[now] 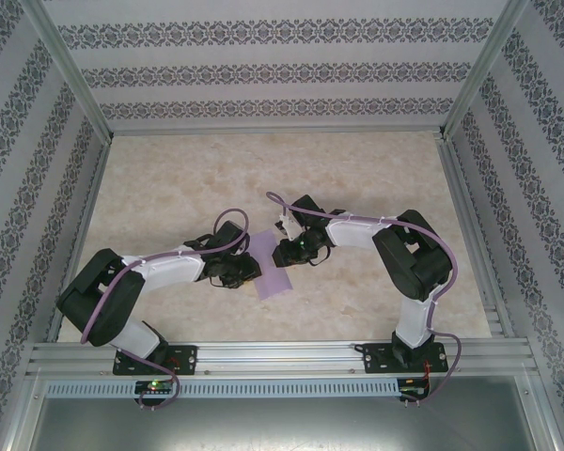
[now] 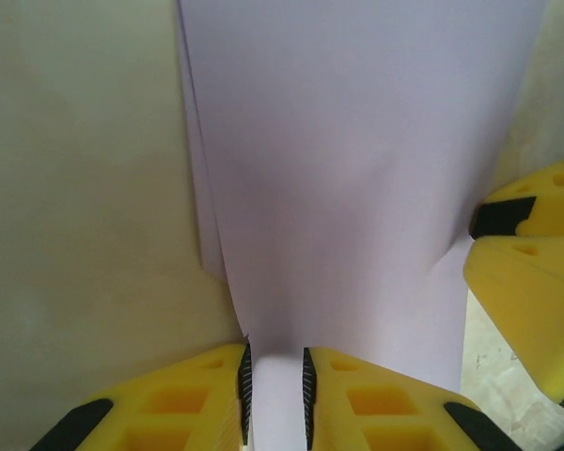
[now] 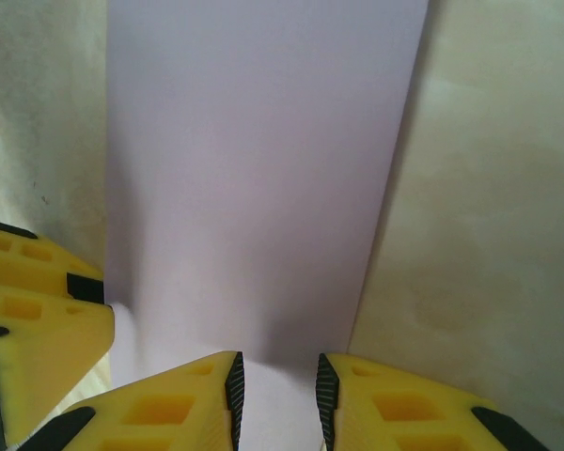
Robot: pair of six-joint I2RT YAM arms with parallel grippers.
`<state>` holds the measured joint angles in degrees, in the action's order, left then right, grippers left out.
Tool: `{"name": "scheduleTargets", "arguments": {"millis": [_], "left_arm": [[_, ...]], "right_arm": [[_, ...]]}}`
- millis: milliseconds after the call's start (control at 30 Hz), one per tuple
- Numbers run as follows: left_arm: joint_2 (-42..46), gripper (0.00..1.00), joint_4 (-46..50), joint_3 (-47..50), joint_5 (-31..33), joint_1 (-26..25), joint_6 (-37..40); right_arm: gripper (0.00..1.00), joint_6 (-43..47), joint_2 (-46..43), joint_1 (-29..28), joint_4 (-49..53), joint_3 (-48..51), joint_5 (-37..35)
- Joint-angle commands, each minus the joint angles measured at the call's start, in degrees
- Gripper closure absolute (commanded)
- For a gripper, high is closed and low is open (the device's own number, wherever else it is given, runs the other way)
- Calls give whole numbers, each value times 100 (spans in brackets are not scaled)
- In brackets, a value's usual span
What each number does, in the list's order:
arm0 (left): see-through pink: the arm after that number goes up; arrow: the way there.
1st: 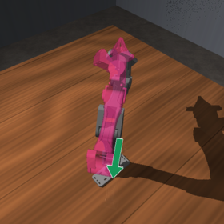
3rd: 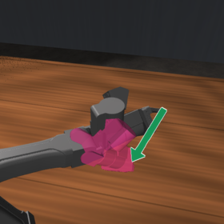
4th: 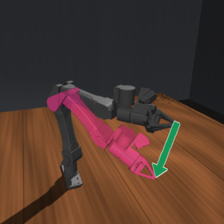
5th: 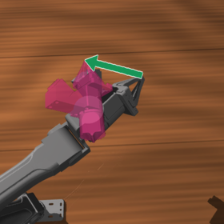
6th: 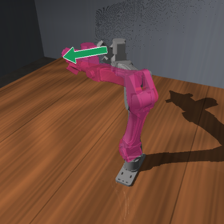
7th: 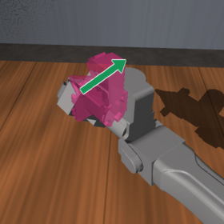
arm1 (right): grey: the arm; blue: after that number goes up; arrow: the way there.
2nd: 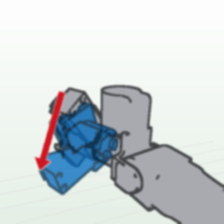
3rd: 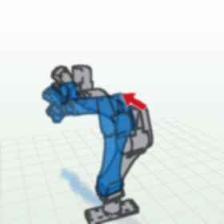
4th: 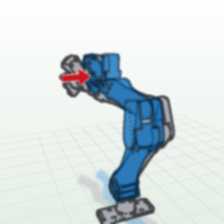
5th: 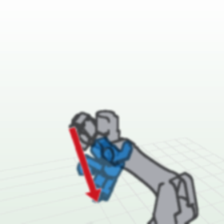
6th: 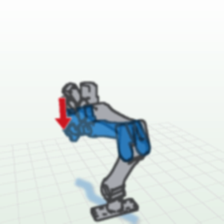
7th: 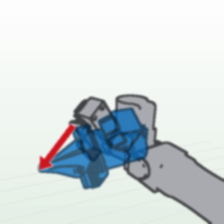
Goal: Fold a paper plane with a square sheet of paper (fold left side to right side)
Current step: Third fold the triangle at the center of the table.
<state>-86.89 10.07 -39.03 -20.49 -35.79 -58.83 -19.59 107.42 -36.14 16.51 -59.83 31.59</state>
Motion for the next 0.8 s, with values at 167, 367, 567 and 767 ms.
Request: {"name": "scheduleTargets", "arguments": {"millis": [167,367,567,767], "left_arm": [[139,76,-33,-146,45,-68,-41],[308,79,168,-138,180,-69,-2],[438,87,289,-140,290,-68,3],[448,97,253,-111,270,-71,-57]], "right_arm": [[70,83,289,-85,178,11,-241],[68,79,271,-86,185,4,-252],[64,83,159,-70,109,11,-252],[56,106,-536,36,-354,251,-378]]}}
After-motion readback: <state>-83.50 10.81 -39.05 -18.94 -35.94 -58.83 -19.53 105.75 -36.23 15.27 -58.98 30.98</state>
